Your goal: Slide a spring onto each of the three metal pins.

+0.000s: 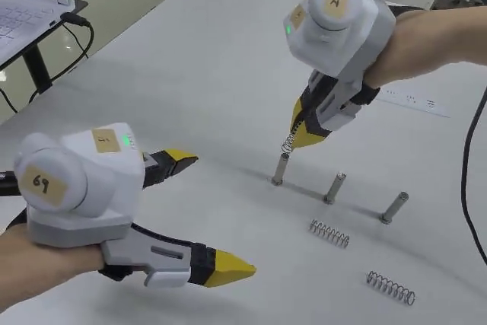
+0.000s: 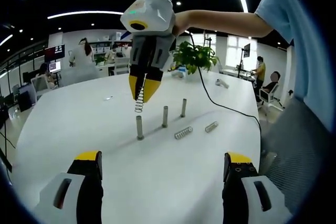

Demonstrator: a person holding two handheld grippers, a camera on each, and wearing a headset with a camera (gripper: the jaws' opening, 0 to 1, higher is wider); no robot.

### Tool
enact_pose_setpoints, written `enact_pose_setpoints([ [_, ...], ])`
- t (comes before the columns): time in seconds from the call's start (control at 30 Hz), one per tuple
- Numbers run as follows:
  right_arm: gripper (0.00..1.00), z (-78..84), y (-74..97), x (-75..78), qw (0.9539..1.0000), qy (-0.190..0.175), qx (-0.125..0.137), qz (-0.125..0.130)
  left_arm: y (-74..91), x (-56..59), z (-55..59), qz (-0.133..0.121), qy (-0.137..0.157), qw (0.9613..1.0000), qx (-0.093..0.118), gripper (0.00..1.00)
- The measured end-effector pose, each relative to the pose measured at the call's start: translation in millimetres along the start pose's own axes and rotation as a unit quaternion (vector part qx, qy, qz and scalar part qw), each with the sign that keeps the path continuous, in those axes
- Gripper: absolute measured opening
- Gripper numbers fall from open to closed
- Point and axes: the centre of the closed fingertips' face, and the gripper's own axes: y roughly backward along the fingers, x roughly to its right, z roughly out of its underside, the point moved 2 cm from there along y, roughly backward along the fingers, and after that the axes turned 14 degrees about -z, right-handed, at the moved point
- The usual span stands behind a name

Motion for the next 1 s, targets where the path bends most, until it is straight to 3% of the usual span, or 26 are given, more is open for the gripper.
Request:
enact_pose_setpoints([
  [1.0,0.08,4.9,-15.9,8.7,0.9991,0.009,-0.036,-0.021,-1.1,-1.8,1.5,0.004,0.003,1.0,-0.002,0.92],
])
